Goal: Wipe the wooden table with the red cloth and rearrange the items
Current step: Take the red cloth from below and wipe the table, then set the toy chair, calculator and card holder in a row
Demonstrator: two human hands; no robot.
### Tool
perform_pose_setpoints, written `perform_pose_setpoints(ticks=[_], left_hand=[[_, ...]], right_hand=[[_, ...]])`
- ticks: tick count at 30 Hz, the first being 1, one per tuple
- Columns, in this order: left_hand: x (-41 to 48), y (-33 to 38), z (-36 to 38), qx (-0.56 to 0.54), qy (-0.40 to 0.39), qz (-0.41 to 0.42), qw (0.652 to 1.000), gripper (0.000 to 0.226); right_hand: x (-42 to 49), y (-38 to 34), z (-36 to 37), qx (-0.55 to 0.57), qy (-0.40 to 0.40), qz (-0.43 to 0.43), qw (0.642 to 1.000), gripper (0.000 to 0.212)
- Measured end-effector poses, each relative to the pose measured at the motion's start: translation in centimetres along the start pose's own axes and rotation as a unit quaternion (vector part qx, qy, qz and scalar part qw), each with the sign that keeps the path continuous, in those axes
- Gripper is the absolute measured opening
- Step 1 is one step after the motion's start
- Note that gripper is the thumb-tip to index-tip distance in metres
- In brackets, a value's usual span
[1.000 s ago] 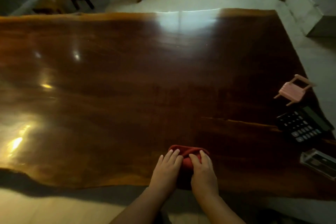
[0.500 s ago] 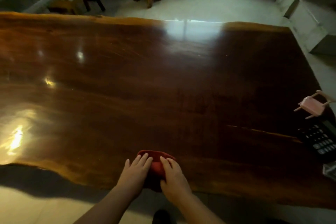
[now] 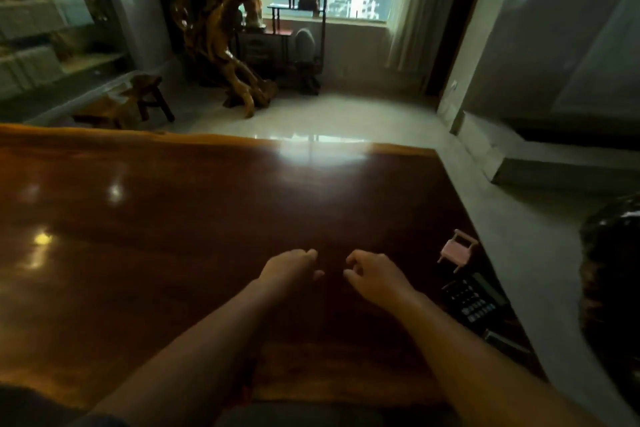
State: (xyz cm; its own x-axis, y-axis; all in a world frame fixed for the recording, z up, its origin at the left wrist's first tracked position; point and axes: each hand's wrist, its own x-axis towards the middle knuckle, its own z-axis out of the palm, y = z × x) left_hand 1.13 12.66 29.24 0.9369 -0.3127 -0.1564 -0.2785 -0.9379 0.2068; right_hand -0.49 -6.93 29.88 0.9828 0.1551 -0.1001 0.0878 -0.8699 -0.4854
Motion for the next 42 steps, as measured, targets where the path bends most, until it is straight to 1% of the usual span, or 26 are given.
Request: perform_pose_setpoints(ticks=[2, 5, 8, 12, 15, 20, 24, 28, 31, 34, 38, 42], left_hand=[[0.6, 2.1, -3.0, 0.015, 0.053, 0.013, 0.998, 0.034], [1.6, 6.0, -6.6, 0.010, 0.136, 0.031, 0.990, 0.038], [2.1, 9.7, -9.1, 0.016, 0.204, 0.064, 0.977, 0.045], [2.4, 12.6, -10.6, 0.026, 0.210, 0.068, 0.975, 0.053], [2.7, 13.3, -10.7, 0.033, 0.204, 0.072, 0.976, 0.054], [3.8, 12.4, -10.1, 0.051, 0.194, 0.070, 0.977, 0.051], [5.0, 11.3, -9.7, 0.058, 0.197, 0.073, 0.976, 0.049], [6.5, 10.2, -8.8, 0.059, 0.173, 0.073, 0.980, 0.050], [7.9, 9.1, -7.7, 0.051, 0.130, 0.070, 0.988, 0.050], [9.3, 8.4, -5.9, 0.056, 0.087, 0.059, 0.993, 0.043], [10.9, 7.7, -1.1, 0.039, 0.006, 0.039, 0.998, 0.040], [11.7, 7.1, 6.3, 0.018, -0.060, 0.001, 0.998, 0.042]], right_hand=[[0.3, 0.6, -4.4, -0.021, 0.025, -0.017, 0.999, 0.030], [-0.5, 2.2, -10.7, -0.042, 0.074, -0.036, 0.996, 0.042], [-1.6, 3.9, -14.9, -0.064, 0.109, -0.055, 0.990, 0.051], [-2.5, 5.4, -17.2, -0.066, 0.120, -0.061, 0.989, 0.059], [-2.6, 6.3, -17.5, -0.061, 0.121, -0.067, 0.988, 0.061], [-1.4, 6.3, -17.0, -0.060, 0.120, -0.054, 0.989, 0.061], [0.0, 5.9, -16.4, -0.092, 0.091, -0.041, 0.991, 0.057], [1.8, 5.7, -15.3, -0.107, 0.074, -0.031, 0.991, 0.050], [3.2, 5.9, -13.9, -0.115, 0.053, -0.020, 0.992, 0.050], [4.3, 7.0, -12.2, -0.117, 0.032, 0.002, 0.993, 0.052], [5.0, 10.9, -8.6, -0.095, -0.011, 0.054, 0.994, 0.053], [6.3, 17.4, -5.4, -0.092, -0.059, 0.107, 0.988, 0.052]])
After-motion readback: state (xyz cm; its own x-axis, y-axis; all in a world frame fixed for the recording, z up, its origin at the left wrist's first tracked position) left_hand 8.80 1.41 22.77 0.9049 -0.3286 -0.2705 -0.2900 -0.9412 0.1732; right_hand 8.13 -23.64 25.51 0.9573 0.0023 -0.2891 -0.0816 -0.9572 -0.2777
